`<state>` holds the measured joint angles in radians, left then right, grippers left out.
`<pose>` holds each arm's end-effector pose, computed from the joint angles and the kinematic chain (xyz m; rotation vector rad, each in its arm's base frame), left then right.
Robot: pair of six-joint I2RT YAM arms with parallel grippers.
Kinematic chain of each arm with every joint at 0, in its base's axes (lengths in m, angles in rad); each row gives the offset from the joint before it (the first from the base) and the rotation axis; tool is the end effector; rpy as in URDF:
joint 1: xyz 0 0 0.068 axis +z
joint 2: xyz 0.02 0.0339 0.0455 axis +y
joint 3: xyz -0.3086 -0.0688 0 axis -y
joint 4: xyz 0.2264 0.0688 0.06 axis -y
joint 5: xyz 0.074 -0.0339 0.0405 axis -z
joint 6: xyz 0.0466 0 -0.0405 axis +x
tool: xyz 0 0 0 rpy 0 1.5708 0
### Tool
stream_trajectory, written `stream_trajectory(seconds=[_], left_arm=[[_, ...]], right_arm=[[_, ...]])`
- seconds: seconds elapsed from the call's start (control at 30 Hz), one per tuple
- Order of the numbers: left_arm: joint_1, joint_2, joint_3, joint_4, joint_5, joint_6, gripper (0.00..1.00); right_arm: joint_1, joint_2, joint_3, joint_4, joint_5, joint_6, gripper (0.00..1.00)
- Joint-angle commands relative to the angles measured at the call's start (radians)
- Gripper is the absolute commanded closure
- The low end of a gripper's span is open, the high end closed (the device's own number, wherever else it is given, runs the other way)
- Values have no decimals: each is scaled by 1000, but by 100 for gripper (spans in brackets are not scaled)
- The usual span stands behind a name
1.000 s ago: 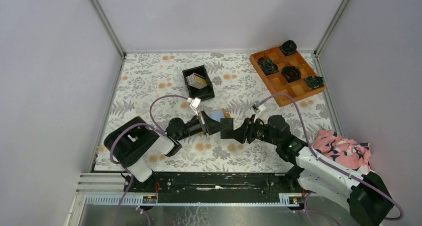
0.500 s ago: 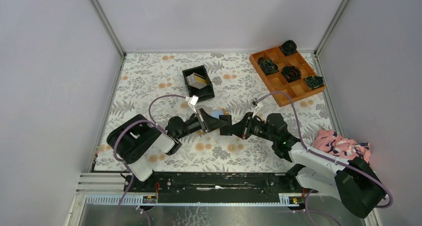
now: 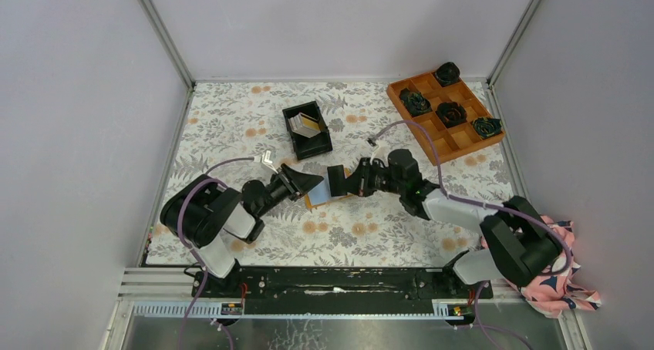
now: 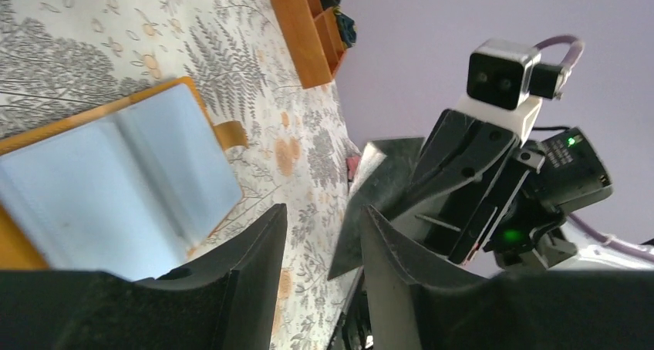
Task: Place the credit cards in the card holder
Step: Pick up the credit card from the storage box, then insert the credit card into the card holder.
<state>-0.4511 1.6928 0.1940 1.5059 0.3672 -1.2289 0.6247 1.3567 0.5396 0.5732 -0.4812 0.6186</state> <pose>0.2188 -0.1246 0.1991 -0.3664 1.7708 -1.5533 0.2023 0.1725 0.2632 -0.3812 1.9557 1.2811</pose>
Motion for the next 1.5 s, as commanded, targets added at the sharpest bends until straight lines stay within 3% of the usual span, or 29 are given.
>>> stream_trajectory(seconds=[0.0,0.17,0.4,0.57,1.47], left_arm=[[18,-7,-18,-44,-49,86,56],[22,-75,-22,-236,-100,185,68],[22,-253,14,-602,-189,346,77],[22,-313,39,-762,-218,411,83],[22,-162,68,-817,-176,431,96]], right_arm=[[-12,116,137,-63,-27,-57,100],[-22,248,245,-144,-41,-85,100],[-41,374,341,-207,-45,-101,100],[-47,447,387,-226,-50,-102,100],[-79,507,362,-133,-134,14,100]])
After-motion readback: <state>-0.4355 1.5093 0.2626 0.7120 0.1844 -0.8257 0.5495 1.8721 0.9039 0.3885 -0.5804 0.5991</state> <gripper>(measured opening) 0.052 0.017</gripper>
